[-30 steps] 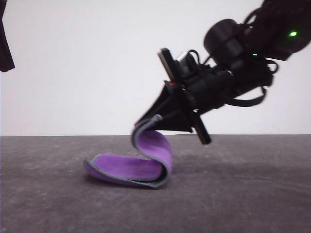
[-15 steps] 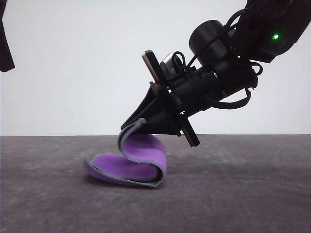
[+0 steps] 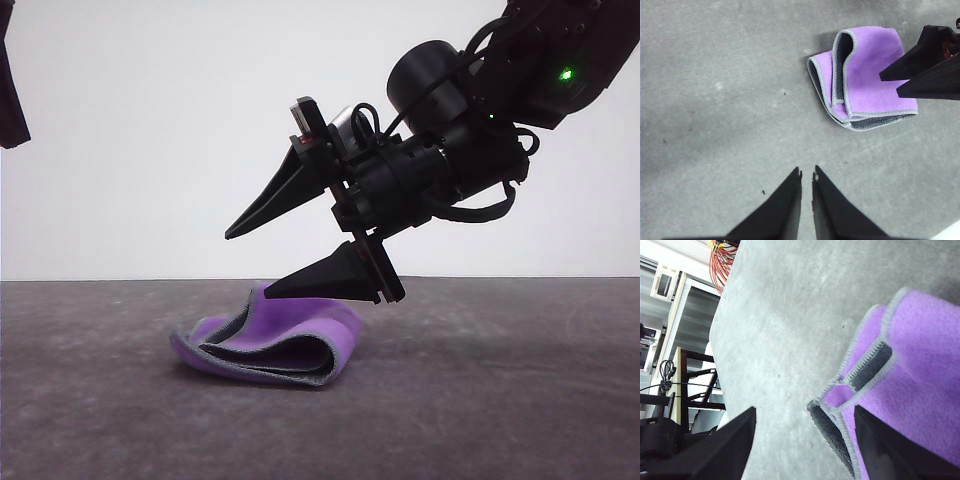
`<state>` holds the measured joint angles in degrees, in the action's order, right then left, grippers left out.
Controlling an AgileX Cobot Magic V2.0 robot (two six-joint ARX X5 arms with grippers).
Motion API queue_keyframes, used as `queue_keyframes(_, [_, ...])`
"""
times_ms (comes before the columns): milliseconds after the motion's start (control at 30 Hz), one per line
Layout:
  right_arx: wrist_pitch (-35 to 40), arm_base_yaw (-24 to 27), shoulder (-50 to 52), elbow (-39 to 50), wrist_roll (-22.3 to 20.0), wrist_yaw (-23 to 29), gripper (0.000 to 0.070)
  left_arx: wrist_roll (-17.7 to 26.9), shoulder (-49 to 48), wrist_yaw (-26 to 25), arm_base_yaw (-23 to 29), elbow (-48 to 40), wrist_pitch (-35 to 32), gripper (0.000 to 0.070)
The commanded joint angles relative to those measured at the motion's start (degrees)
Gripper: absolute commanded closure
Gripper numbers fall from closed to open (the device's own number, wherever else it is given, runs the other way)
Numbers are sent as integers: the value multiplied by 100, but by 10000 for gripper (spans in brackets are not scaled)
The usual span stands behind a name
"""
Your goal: Fold clothes
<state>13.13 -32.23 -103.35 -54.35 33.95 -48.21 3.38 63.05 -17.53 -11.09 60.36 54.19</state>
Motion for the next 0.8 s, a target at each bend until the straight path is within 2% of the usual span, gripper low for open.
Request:
queue_keyframes(0, [57,-55,-122,-116,31,-25,308,0,48,8,0,55,-22,673])
queue_keyframes(133, [56,-52,-121,-124,-61,-107,305,2,48,9,0,55,-23,673])
queue_keyframes(233, [-39,-20,-47,-129,-294,-492,292,6,48,10,0,55,-26,673])
queue_keyframes(300, [-320,50,102,-129,-550,-572,292,41,48,8,0,55,-26,673])
queue_keyframes(400, [-954,217,427,-129,-1024,-401,291,108,48,10,0,55,-30,673])
queue_keyframes(567, [-2460,756,1293,-129,-2019,317,291,198,48,10,28,55,-125,673])
queue_keyframes(767, [-4262,1449,2545,-127,-3075,1888,292,196,49,10,140,55,-309,673])
